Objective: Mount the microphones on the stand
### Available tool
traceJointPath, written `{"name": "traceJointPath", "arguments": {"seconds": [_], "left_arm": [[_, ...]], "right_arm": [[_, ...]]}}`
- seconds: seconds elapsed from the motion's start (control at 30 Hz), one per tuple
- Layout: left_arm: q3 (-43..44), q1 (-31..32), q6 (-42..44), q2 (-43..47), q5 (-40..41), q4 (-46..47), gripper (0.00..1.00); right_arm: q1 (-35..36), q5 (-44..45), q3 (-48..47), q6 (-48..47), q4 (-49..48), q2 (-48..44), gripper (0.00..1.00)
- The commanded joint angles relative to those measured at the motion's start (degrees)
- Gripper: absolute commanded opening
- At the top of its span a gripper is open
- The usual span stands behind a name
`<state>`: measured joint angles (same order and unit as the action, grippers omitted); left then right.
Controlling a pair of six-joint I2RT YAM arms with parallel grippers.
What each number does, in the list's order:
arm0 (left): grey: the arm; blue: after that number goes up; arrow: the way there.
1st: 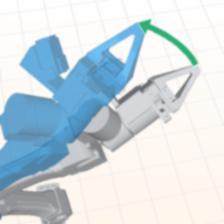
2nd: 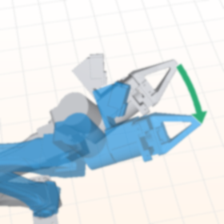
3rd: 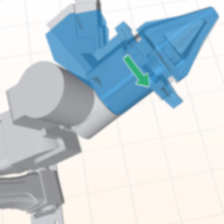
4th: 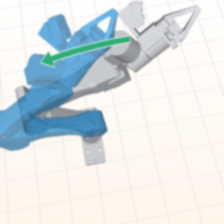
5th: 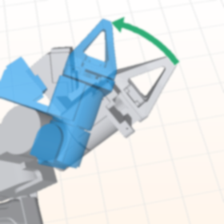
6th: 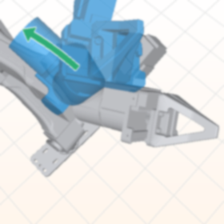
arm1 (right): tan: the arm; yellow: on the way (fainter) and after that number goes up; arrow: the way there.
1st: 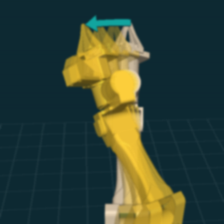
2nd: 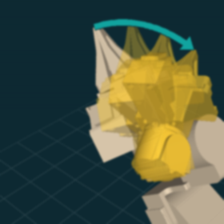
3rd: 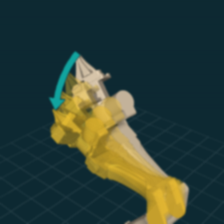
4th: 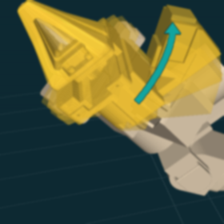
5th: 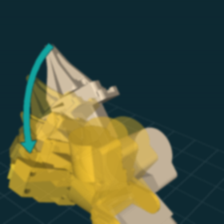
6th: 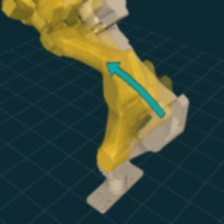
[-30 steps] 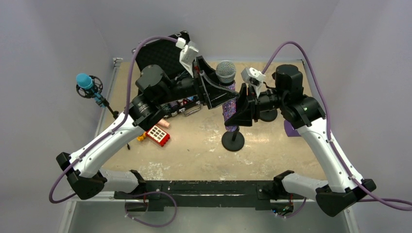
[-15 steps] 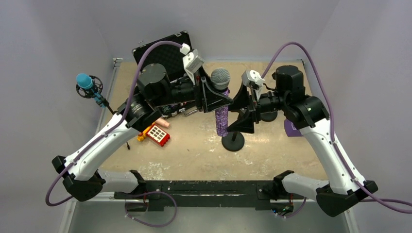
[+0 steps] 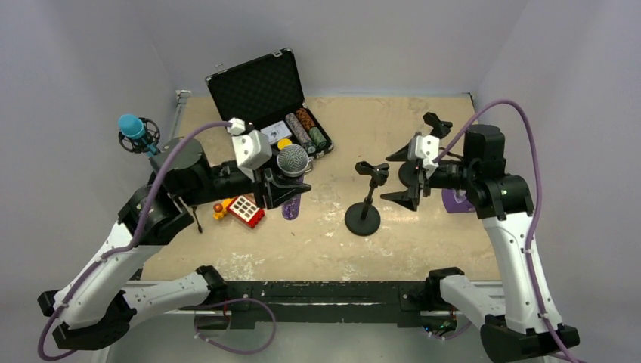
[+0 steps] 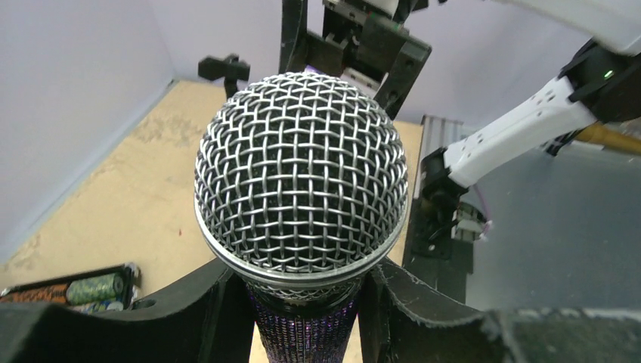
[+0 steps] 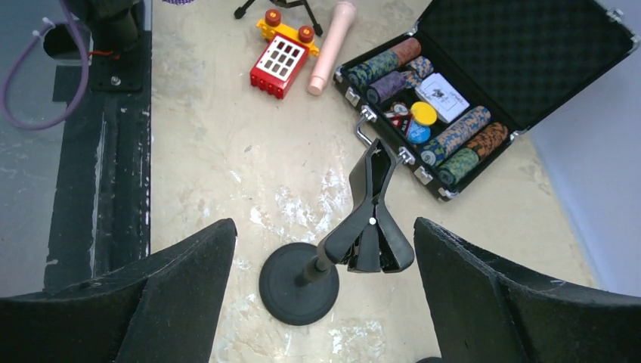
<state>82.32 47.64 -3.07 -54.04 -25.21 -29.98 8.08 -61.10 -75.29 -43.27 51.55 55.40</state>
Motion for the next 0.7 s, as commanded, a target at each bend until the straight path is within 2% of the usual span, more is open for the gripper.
{"name": "traceJointPath", "arguments": {"seconds": [0.0, 0.37, 0.57, 0.67], "left_arm": [[-3.58, -0.34, 6.39, -0.98, 3.88, 0.93, 0.0], [-8.09, -0.44, 8.56, -4.02, 1.4, 9.98, 0.0], [-5.15, -1.49, 8.79, -9.73, -2.12, 14.52, 0.0], [-3.39, -2.1, 8.85, -13.03, -4.73, 16.99, 0.0]], "right_arm": [[-0.28, -1.26, 2.77, -5.57, -4.68, 1.99, 0.9], [-0.25, -1.66, 6.64, -2.52, -10.85, 7.06, 0.88], [-0.25, -6.94, 9.23, -3.99, -9.9, 7.19, 0.78], [-0.25, -8.36, 9.12, -4.31, -9.08, 7.33, 0.67]]}}
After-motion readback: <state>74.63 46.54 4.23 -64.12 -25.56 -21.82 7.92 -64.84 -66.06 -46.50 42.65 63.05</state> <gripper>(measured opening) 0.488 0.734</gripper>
